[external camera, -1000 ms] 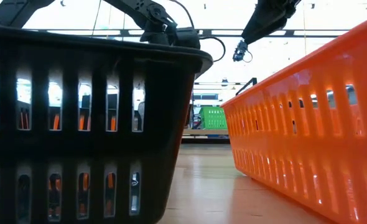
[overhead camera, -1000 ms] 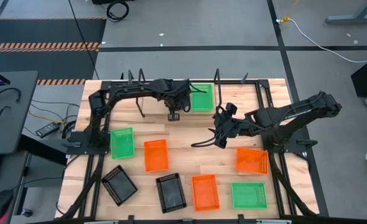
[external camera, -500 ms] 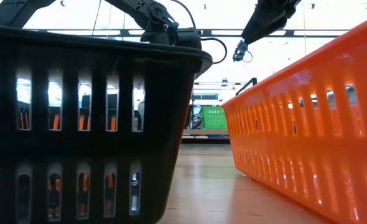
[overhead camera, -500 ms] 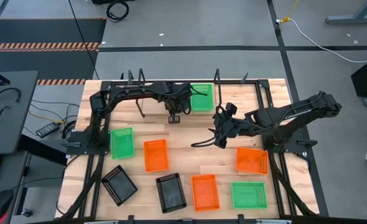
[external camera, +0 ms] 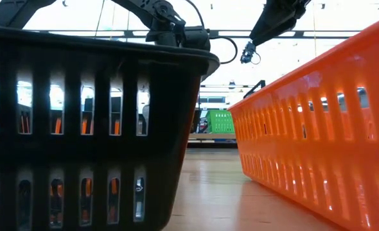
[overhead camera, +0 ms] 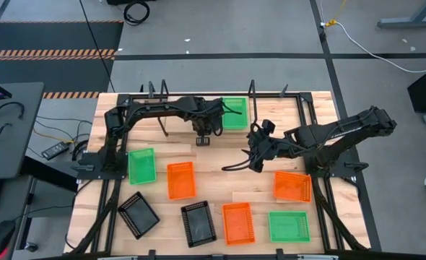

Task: Stack baskets on shelf by color
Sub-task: Put the top black bin on the shelf

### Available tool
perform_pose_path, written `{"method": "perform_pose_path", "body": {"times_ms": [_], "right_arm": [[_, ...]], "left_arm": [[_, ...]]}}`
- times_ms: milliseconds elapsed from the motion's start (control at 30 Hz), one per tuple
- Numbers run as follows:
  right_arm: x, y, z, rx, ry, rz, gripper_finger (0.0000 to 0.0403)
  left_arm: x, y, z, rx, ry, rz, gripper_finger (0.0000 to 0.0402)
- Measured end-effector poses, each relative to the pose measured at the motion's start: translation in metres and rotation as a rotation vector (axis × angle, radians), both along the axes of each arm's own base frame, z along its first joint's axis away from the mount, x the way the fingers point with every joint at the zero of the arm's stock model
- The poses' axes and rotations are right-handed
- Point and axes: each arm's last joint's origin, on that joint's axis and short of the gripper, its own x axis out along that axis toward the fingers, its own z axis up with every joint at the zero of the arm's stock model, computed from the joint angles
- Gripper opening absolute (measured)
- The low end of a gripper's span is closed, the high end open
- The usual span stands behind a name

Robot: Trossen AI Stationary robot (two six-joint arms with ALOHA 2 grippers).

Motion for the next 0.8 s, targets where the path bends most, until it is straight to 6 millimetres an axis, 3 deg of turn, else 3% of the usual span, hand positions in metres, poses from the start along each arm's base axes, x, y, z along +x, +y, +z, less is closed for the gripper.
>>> {"method": "perform_pose_path", "body": {"times_ms": [233, 800], "right_arm": [[0.0, 0.0, 0.0, 0.0, 0.0, 0.0, 0.0254], [0.0, 0.0, 0.0, 0.0, 0.001, 0.001, 0.0254]], "left_arm": [[0.002, 0.0085, 0.0019, 0.119, -0.015, 0.043, 0.0098], [-0.0013, 0.0038, 0.0002, 0.074, 0.026, 0.013, 0.0095]]}}
